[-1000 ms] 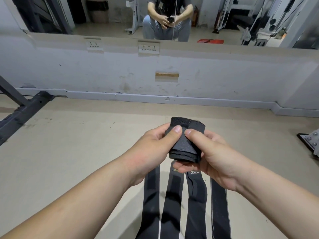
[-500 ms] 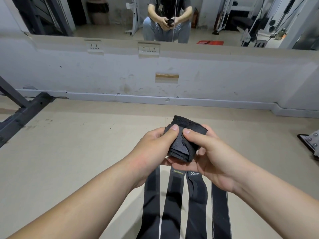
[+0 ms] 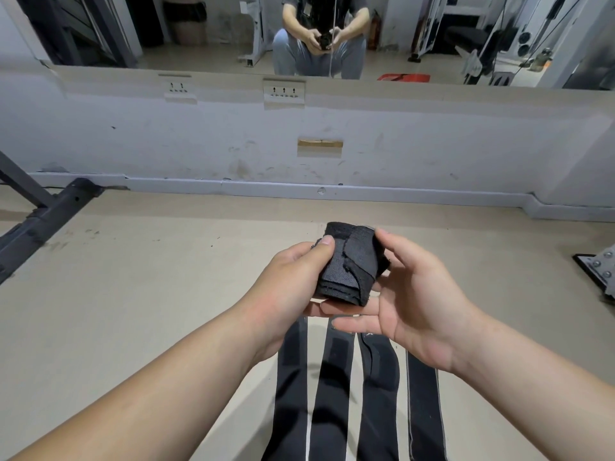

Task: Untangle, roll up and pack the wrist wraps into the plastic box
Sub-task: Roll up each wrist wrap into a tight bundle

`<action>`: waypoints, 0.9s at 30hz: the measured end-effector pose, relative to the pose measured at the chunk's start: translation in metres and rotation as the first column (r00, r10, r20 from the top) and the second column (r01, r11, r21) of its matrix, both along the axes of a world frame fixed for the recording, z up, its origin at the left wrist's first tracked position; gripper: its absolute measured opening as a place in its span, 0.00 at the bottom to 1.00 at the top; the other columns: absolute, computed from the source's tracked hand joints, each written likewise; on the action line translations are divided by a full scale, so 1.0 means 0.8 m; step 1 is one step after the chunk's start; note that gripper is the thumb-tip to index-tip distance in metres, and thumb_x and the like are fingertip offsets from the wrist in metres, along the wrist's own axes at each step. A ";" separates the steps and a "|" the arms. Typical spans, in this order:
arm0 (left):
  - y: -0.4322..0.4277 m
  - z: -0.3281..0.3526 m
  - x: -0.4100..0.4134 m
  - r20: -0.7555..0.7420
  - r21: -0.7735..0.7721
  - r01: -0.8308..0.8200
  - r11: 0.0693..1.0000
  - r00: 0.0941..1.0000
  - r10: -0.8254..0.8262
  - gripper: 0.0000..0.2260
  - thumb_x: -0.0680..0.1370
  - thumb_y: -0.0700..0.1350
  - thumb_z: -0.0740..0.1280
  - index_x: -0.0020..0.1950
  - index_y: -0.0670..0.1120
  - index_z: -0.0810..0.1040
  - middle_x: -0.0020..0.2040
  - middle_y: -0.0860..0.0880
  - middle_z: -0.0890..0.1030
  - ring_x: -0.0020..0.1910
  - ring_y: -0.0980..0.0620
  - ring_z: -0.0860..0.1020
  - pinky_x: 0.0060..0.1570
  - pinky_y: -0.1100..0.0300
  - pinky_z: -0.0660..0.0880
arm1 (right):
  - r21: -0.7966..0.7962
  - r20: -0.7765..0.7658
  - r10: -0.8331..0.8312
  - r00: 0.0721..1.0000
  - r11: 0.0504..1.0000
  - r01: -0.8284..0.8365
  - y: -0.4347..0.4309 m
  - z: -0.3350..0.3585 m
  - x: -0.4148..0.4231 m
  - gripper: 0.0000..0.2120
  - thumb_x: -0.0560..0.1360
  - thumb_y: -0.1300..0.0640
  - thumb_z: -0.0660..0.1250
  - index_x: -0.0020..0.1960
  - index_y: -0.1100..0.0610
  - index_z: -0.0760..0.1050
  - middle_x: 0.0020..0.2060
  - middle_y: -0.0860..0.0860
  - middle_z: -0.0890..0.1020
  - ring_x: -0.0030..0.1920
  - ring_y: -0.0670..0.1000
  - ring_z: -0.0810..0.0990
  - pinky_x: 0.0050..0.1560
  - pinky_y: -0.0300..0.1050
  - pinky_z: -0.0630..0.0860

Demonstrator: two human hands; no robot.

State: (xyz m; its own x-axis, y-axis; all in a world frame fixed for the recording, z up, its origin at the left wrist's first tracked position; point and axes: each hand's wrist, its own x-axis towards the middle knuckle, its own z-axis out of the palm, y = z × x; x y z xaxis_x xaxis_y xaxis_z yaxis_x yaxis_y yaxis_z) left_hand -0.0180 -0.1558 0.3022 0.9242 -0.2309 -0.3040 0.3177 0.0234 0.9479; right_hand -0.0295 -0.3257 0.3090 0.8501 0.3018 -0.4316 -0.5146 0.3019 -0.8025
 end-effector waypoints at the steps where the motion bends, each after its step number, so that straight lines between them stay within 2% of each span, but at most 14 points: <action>1: 0.000 0.000 -0.001 0.002 0.013 0.015 1.000 1.000 -0.015 0.21 0.85 0.61 0.60 0.63 0.48 0.84 0.54 0.47 0.89 0.51 0.44 0.88 0.54 0.48 0.84 | -0.024 0.003 0.006 1.000 1.000 -0.006 0.001 -0.002 0.000 0.21 0.83 0.41 0.62 0.66 0.53 0.80 0.60 0.60 0.86 0.55 0.72 0.86 0.56 0.61 0.81; 3: -0.001 0.000 -0.003 0.017 0.045 0.036 0.998 0.999 -0.037 0.22 0.82 0.64 0.65 0.61 0.48 0.84 0.52 0.47 0.89 0.49 0.47 0.88 0.50 0.52 0.83 | -0.092 0.019 0.015 1.000 0.996 -0.013 0.002 -0.007 -0.001 0.19 0.83 0.43 0.65 0.68 0.53 0.78 0.62 0.60 0.85 0.54 0.71 0.86 0.57 0.60 0.82; 6: 0.000 -0.003 -0.005 0.080 0.038 -0.012 0.999 0.997 0.009 0.16 0.80 0.55 0.72 0.60 0.45 0.84 0.51 0.46 0.89 0.49 0.47 0.89 0.48 0.53 0.86 | -0.092 0.015 -0.010 1.000 0.996 0.011 0.005 -0.009 -0.001 0.16 0.83 0.50 0.67 0.68 0.54 0.78 0.58 0.57 0.85 0.53 0.71 0.87 0.54 0.60 0.82; 9: 0.003 -0.003 -0.006 0.107 -0.014 -0.042 0.999 0.993 0.043 0.12 0.81 0.49 0.73 0.62 0.45 0.84 0.53 0.43 0.89 0.51 0.43 0.88 0.48 0.51 0.86 | -0.059 0.021 -0.019 1.000 0.998 0.020 0.008 -0.005 0.001 0.15 0.82 0.52 0.67 0.68 0.52 0.79 0.56 0.55 0.83 0.53 0.70 0.87 0.53 0.63 0.84; 12: 0.006 -0.002 -0.007 0.105 -0.020 -0.064 0.998 0.992 0.065 0.11 0.82 0.48 0.72 0.61 0.44 0.85 0.52 0.42 0.89 0.48 0.43 0.88 0.43 0.54 0.86 | -0.212 0.085 0.037 0.996 0.977 -0.018 0.010 -0.006 0.002 0.14 0.83 0.45 0.67 0.66 0.48 0.79 0.56 0.54 0.85 0.51 0.66 0.88 0.58 0.66 0.83; 15: 0.014 -0.010 -0.007 0.039 0.062 -0.059 0.996 0.998 0.057 0.12 0.81 0.51 0.73 0.59 0.45 0.85 0.51 0.43 0.89 0.51 0.43 0.88 0.53 0.46 0.86 | -0.436 0.107 0.099 0.989 0.899 -0.043 0.013 -0.014 0.000 0.20 0.80 0.35 0.65 0.63 0.46 0.82 0.52 0.52 0.86 0.44 0.60 0.88 0.58 0.64 0.82; 17: 0.024 -0.020 -0.011 -0.021 0.125 -0.065 0.990 0.997 0.068 0.13 0.79 0.52 0.75 0.58 0.45 0.84 0.50 0.44 0.89 0.51 0.42 0.88 0.57 0.41 0.84 | -0.501 0.069 0.111 0.991 0.863 -0.062 0.016 -0.021 -0.002 0.25 0.80 0.32 0.62 0.61 0.49 0.83 0.47 0.50 0.86 0.42 0.56 0.87 0.54 0.60 0.84; 18: 0.031 -0.026 -0.014 -0.045 0.151 -0.081 0.985 0.995 0.088 0.13 0.78 0.51 0.77 0.57 0.45 0.83 0.50 0.45 0.89 0.50 0.44 0.88 0.56 0.41 0.84 | -0.527 0.045 0.121 0.992 0.846 -0.079 0.020 -0.027 -0.003 0.26 0.81 0.31 0.61 0.62 0.50 0.82 0.49 0.52 0.86 0.42 0.55 0.87 0.52 0.58 0.84; 20: 0.046 -0.042 -0.021 -0.094 0.204 -0.108 0.973 0.987 0.129 0.13 0.76 0.47 0.78 0.57 0.45 0.81 0.50 0.46 0.88 0.45 0.47 0.88 0.52 0.45 0.86 | -0.600 -0.007 0.145 0.989 0.791 -0.120 0.034 -0.042 -0.005 0.26 0.83 0.33 0.58 0.64 0.52 0.79 0.54 0.55 0.83 0.42 0.54 0.87 0.49 0.55 0.84; 22: 0.063 -0.060 -0.029 -0.140 0.269 -0.090 0.959 0.981 0.132 0.12 0.75 0.43 0.77 0.55 0.45 0.79 0.49 0.45 0.87 0.41 0.49 0.86 0.48 0.49 0.86 | -0.661 -0.065 0.174 0.983 0.731 -0.173 0.057 -0.064 -0.009 0.26 0.84 0.35 0.55 0.63 0.54 0.78 0.52 0.54 0.81 0.42 0.54 0.87 0.48 0.53 0.85; 27: 0.105 -0.121 -0.042 -0.256 0.337 -0.103 0.936 0.946 0.196 0.07 0.73 0.39 0.73 0.44 0.47 0.75 0.39 0.45 0.83 0.36 0.45 0.81 0.43 0.52 0.80 | -0.686 -0.225 0.319 0.921 0.619 -0.382 0.124 -0.117 -0.012 0.26 0.86 0.37 0.49 0.61 0.56 0.77 0.51 0.57 0.79 0.42 0.56 0.84 0.43 0.51 0.79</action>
